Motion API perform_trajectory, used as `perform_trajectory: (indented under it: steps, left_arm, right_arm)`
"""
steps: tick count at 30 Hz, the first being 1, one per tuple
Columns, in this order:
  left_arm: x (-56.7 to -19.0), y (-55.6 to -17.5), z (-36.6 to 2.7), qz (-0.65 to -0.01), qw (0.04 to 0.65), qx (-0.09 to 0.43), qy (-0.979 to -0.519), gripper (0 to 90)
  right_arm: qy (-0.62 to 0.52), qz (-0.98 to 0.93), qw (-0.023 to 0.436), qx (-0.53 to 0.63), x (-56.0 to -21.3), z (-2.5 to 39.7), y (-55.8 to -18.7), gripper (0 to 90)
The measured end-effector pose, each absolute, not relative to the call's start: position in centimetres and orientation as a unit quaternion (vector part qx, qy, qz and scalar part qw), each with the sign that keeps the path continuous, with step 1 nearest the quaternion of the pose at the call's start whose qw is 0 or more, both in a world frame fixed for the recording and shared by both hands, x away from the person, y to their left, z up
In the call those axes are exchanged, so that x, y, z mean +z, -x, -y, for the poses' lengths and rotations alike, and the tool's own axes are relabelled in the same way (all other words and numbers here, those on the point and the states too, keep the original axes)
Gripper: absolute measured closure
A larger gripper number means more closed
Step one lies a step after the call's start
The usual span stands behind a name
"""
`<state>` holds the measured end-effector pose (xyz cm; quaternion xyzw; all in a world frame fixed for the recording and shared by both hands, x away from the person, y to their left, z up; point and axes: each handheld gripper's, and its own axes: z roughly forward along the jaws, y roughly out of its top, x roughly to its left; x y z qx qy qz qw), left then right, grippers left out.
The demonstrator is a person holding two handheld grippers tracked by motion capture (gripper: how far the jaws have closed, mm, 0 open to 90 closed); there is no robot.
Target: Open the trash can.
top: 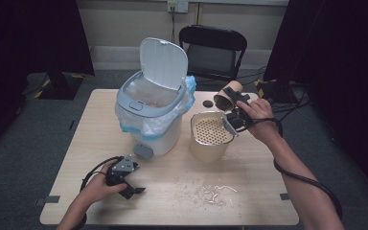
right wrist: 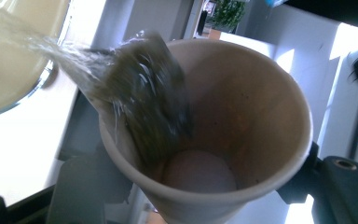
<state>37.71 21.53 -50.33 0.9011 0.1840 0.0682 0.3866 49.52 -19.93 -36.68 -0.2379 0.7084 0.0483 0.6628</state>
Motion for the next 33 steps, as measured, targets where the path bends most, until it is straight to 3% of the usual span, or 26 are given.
perform_trajectory:
  steps: [5, 14, 26, 33]
  left_arm:
    - [-50.3, -37.7, -21.5, -0.184, 0.387, 0.068, -0.901, 0.0]
    - [-50.3, -37.7, -21.5, -0.183, 0.387, 0.068, -0.901, 0.0]
    - [-50.3, -37.7, -21.5, -0.183, 0.387, 0.068, -0.901, 0.0]
    - [-50.3, -37.7, -21.5, -0.183, 0.387, 0.068, -0.901, 0.0]
  right_arm:
    - [0.272, -0.675, 0.685, -0.004, -36.4, 19.8, -48.8, 35.6]
    - [0.215, -0.724, 0.652, 0.065, -35.9, 20.1, -49.2, 35.3]
    - [-0.046, -0.829, 0.491, 0.262, -34.4, 22.5, -50.3, 34.5]
    - [-0.116, -0.84, 0.42, 0.325, -34.2, 23.5, -50.9, 34.3]
